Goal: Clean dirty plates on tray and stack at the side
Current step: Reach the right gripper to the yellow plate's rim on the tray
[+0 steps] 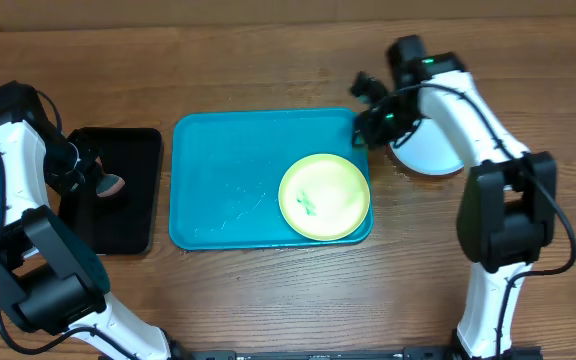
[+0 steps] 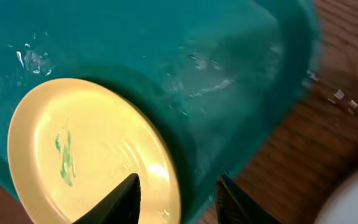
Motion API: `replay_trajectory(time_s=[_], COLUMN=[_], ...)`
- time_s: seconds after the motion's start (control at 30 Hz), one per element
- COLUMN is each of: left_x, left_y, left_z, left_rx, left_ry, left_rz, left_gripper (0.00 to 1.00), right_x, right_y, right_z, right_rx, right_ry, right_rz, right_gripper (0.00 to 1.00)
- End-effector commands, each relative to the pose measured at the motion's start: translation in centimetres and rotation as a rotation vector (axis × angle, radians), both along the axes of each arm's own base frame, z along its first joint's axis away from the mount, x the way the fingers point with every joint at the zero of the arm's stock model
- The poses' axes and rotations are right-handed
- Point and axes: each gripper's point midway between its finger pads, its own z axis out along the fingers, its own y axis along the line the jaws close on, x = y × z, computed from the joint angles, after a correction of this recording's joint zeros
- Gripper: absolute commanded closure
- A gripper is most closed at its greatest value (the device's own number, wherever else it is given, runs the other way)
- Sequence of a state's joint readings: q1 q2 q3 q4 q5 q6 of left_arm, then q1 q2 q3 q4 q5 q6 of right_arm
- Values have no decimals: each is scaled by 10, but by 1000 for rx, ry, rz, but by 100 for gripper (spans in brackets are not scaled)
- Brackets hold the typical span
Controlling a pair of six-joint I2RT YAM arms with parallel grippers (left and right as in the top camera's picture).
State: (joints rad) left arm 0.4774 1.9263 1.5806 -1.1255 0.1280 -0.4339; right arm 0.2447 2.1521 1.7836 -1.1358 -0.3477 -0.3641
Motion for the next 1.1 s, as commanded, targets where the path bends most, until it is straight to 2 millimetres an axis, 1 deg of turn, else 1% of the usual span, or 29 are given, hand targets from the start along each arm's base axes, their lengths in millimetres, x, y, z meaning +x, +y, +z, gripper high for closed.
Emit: replay_trajectory(time_s=[0.0,0.1,0.2,0.37,0.63,0.73,0.77,0.83,0.97,1.07], left_x=[1,1,1,1,2,2,3,3,2,2], left_y=[-5,-5,-5,-5,-6,-6,-6,-6,-6,-6], left_z=[5,5,5,5,6,6,6,6,6,6], left_rx=[-2,-3,-2,-3,-11,-11,-11,-11,-11,-11], left_ry=[-18,-16,-17,-16,-24,-25,-25,-25,-24,-24], left_rz=[-27,-27,-27,-27,-28,-28,-29,-28,-28,-28], left_gripper=[96,96,96,96,96,96,96,96,96,96], right_x=[6,2,-4,-21,-39,-42,-43,-44,-47,-46], right_y=[-1,9,12,11,7,8,9,12,16,16], right_z=[7,-1,-14,-32,-49,-53,-53,-52,-53,-55], right_rx=[-113,-127,-131,-146,-151,-141,-136,-123,-108,-107], right_ry=[-97,-84,-52,5,63,71,75,81,90,93], right_rz=[57,83,91,103,109,110,112,112,112,80], right_gripper=[59,59,60,60,60,62,66,70,70,76])
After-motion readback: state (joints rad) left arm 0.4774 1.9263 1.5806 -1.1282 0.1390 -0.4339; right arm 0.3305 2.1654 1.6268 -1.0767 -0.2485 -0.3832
